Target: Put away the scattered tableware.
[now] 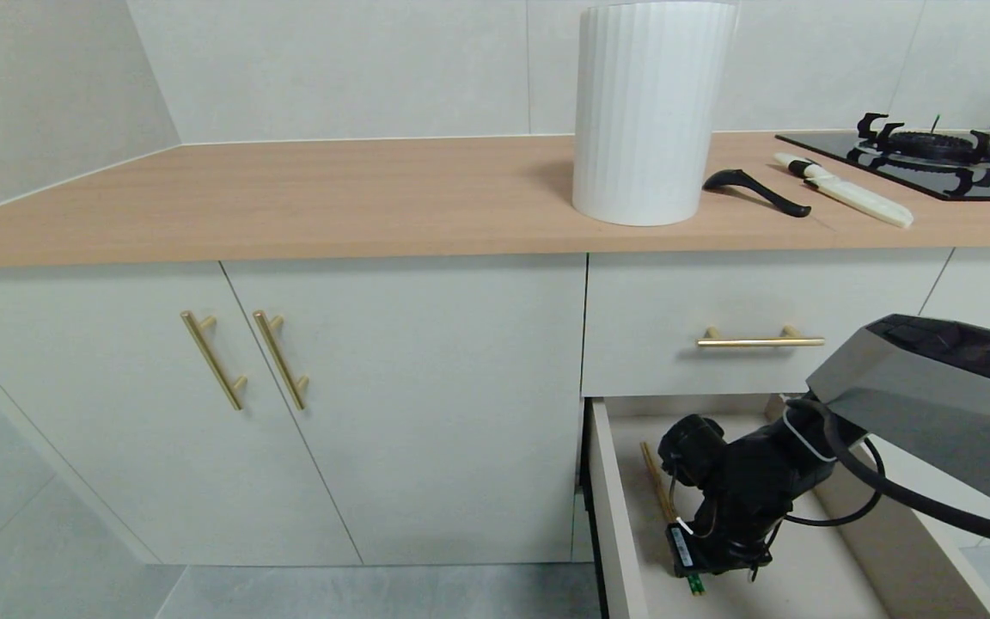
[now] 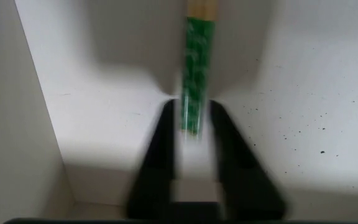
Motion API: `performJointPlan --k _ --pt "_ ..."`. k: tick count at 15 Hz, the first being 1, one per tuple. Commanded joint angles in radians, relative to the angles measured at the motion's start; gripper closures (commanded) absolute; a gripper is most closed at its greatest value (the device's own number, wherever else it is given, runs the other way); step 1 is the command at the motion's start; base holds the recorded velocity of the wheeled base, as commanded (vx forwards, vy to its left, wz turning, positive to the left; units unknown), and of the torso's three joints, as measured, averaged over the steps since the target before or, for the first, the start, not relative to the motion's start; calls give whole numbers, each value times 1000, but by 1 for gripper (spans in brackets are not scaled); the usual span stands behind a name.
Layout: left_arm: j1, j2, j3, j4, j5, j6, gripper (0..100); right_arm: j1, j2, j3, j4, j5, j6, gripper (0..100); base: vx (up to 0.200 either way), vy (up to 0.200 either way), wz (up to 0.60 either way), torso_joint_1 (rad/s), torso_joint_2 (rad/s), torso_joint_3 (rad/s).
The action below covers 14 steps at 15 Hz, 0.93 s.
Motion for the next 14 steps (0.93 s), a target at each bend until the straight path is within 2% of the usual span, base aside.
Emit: performJointPlan --k 1,5,7,11,14 --pt "0 2 0 0 1 0 0 0 -2 0 0 0 0 0 0 0 0 0 0 0" --pt "0 2 0 0 1 0 0 0 -5 0 2 -2 0 0 0 0 0 0 0 0" --pt "0 2 0 0 1 0 0 0 -73 4 10 -36 1 0 0 0 0 0 0 0" --pt "0 2 0 0 1 0 0 -35 -451 30 109 -54 0 0 0 0 0 0 0 0" --pt "0 2 0 0 1 0 0 -83 -672 30 111 -100 -11 0 0 0 0 0 0 0"
